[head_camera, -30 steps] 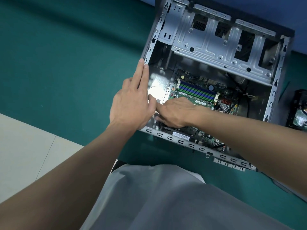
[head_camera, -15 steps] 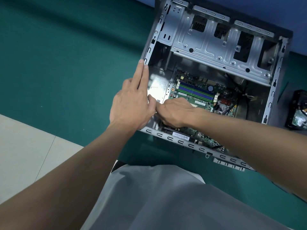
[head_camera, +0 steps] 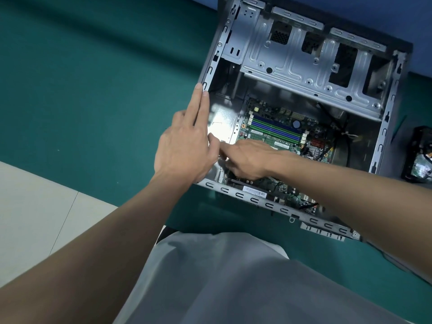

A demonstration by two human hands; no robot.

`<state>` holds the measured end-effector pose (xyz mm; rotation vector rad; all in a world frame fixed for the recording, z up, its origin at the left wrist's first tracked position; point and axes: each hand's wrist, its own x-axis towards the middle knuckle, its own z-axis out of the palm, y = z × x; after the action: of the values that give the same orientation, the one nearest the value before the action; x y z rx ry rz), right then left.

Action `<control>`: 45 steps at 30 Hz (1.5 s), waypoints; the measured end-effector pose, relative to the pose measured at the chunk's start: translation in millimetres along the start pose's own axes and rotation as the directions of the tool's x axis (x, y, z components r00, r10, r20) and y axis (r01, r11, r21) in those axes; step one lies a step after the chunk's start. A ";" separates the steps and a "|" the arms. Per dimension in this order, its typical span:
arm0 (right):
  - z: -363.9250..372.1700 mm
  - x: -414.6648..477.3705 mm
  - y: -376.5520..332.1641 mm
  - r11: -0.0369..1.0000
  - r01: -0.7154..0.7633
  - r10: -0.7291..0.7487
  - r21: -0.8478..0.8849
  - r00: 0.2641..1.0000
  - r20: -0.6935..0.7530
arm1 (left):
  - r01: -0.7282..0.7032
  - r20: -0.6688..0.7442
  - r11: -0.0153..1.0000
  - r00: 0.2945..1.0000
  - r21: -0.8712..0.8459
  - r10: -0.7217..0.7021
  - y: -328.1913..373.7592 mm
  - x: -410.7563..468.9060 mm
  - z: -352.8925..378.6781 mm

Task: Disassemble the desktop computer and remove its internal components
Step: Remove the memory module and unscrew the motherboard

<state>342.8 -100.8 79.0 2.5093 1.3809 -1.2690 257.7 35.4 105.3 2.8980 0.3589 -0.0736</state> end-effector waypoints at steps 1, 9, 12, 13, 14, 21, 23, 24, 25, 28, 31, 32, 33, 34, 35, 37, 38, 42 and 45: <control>-2.4 -0.8 0.3 0.999 0.000 -0.001 0.033 1.000 0.028 | -0.001 -0.001 1.000 1.000 0.002 0.001 -0.1 0.0 0.1; -1.3 -1.5 6.1 0.996 0.013 -0.014 -0.084 1.000 -0.012 | -0.002 -0.005 1.000 1.000 0.000 0.002 0.0 0.1 -0.2; -3.3 0.3 5.4 1.000 0.008 -0.007 -0.026 1.000 0.026 | -0.005 -0.005 1.000 1.000 0.002 0.005 0.0 0.1 -0.2; -3.7 1.4 5.1 0.999 0.007 -0.006 -0.036 1.000 0.029 | -0.005 -0.005 1.000 1.000 0.001 0.005 0.0 0.1 -0.2; -3.2 2.5 4.3 0.998 0.012 -0.011 -0.067 1.000 0.012 | -0.004 -0.004 1.000 1.000 -0.003 0.004 -0.1 0.2 -0.4; -1.3 6.1 2.5 0.999 -0.032 0.032 0.004 0.999 -0.011 | -0.002 -0.004 1.000 1.000 -0.009 0.002 0.3 0.0 -1.3; -4.9 4.9 1.7 0.999 -0.026 0.025 0.037 0.999 0.028 | -0.004 -0.007 1.000 1.000 -0.008 0.004 0.4 0.0 -1.4; -5.3 4.5 1.2 1.000 -0.021 0.020 0.020 0.999 0.033 | -0.004 -0.007 1.000 1.000 -0.007 0.004 0.4 0.1 -1.4; -4.8 3.8 0.5 1.000 -0.018 0.018 -0.006 1.000 0.026 | -0.005 -0.006 1.000 1.000 -0.006 0.005 0.5 0.2 -1.3; 0.6 4.1 -0.1 0.998 -0.041 0.039 -0.058 0.999 -0.032 | -0.002 -0.002 1.000 1.000 -0.006 0.002 0.6 0.2 -1.4; 1.9 5.4 -0.8 0.998 -0.061 0.061 0.002 0.998 -0.033 | -0.002 -0.002 1.000 1.000 -0.011 0.002 0.9 0.0 -1.8; 0.1 5.2 -1.0 0.997 -0.066 0.066 0.030 0.998 -0.007 | -0.002 -0.003 1.000 1.000 -0.011 0.002 0.8 0.1 -1.7; -1.9 4.7 -1.0 0.996 -0.065 0.064 0.054 0.998 0.016 | -0.003 -0.004 1.000 1.000 -0.010 0.003 0.6 0.1 -1.5; -3.4 4.6 -0.9 0.996 -0.065 0.063 0.066 0.997 0.036 | -0.003 -0.005 1.000 1.000 -0.010 0.003 0.6 -0.1 -1.3; -4.0 4.4 -0.9 0.996 -0.062 0.059 0.065 0.997 0.047 | -0.003 -0.007 1.000 1.000 -0.010 0.003 0.6 -0.2 -1.2; -1.2 5.0 0.2 0.997 -0.067 0.065 0.045 0.997 0.039 | -0.002 -0.009 1.000 1.000 -0.007 0.002 0.6 0.0 -1.2; 1.3 5.2 0.9 0.997 -0.069 0.068 0.035 0.997 0.020 | -0.001 -0.009 1.000 1.000 -0.007 0.001 0.6 -0.1 -1.2; 8.9 5.0 4.3 0.997 -0.069 0.074 0.037 0.986 -0.148 | -0.001 -0.008 1.000 1.000 -0.015 0.001 0.5 -0.2 -1.6; 6.1 7.3 11.6 0.972 -0.126 0.165 0.197 0.967 -0.195 | -0.002 -0.011 1.000 1.000 -0.011 0.002 0.6 0.0 -1.8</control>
<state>349.2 -105.0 66.1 2.8822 1.1284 -1.1829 257.9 35.2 107.2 2.8886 0.3575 -0.0556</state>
